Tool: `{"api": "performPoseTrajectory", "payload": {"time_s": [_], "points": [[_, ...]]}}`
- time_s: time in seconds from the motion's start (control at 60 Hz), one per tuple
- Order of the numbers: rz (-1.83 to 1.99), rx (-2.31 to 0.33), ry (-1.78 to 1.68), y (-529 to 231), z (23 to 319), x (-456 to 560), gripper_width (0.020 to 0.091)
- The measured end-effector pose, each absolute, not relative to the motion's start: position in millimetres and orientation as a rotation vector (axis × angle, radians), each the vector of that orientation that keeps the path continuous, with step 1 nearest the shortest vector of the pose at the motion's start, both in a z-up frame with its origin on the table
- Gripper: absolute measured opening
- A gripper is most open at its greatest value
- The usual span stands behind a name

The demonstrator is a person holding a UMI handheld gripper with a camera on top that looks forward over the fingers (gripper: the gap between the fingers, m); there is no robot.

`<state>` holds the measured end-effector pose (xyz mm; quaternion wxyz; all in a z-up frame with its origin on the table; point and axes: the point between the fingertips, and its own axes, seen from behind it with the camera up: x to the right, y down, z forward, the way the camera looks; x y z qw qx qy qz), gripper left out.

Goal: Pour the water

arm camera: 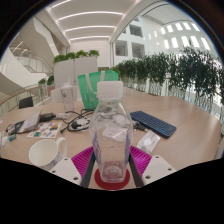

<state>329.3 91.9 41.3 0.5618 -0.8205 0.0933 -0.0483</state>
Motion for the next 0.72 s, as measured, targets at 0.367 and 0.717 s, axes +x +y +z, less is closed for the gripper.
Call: {"api": "performPoseTrajectory", "payload": {"time_s": [0.367, 0.717], "points": [[-0.151, -2.017, 0.32, -66, 114, 265, 0.0835], [-0.147, -1.976, 0.328, -231, 217, 137, 0.0836]]}}
